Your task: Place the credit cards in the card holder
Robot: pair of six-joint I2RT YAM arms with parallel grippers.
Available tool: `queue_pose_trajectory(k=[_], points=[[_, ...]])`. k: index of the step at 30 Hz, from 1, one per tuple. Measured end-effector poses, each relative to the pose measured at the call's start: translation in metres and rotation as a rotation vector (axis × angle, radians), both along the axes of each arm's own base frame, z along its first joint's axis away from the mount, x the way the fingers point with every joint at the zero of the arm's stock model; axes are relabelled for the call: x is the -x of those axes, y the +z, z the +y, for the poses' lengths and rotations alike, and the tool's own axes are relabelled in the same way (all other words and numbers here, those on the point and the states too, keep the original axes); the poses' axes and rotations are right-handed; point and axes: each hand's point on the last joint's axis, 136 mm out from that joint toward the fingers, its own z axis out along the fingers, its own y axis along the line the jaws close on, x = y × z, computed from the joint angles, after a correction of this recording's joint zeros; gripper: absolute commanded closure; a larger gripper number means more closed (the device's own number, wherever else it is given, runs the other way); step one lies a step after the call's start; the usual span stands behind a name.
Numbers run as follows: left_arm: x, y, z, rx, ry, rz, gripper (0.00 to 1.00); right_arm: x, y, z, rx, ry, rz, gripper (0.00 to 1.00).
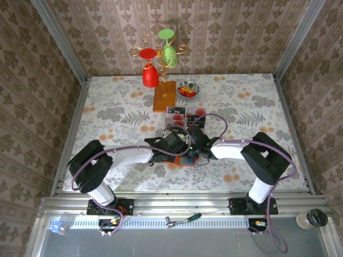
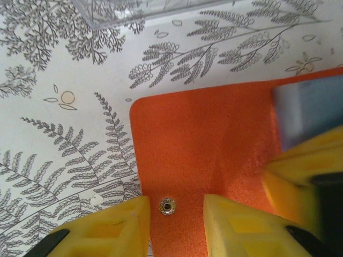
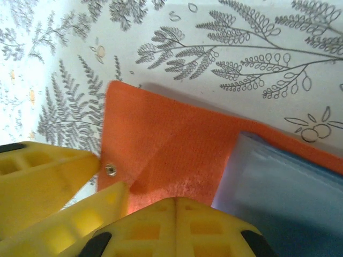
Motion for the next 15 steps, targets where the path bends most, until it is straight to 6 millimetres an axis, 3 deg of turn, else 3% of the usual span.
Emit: queue_pose_trajectory(k=[7, 15], points=[[0.001, -0.005, 0.000, -0.007, 0.000, 0.006, 0.67, -0.013, 0.023, -0.027, 0.016, -0.050, -0.051, 0.95], [0.001, -0.008, 0.001, -0.013, 0.000, 0.011, 0.67, -0.011, 0.006, -0.053, 0.074, -0.073, -0.016, 0.95]])
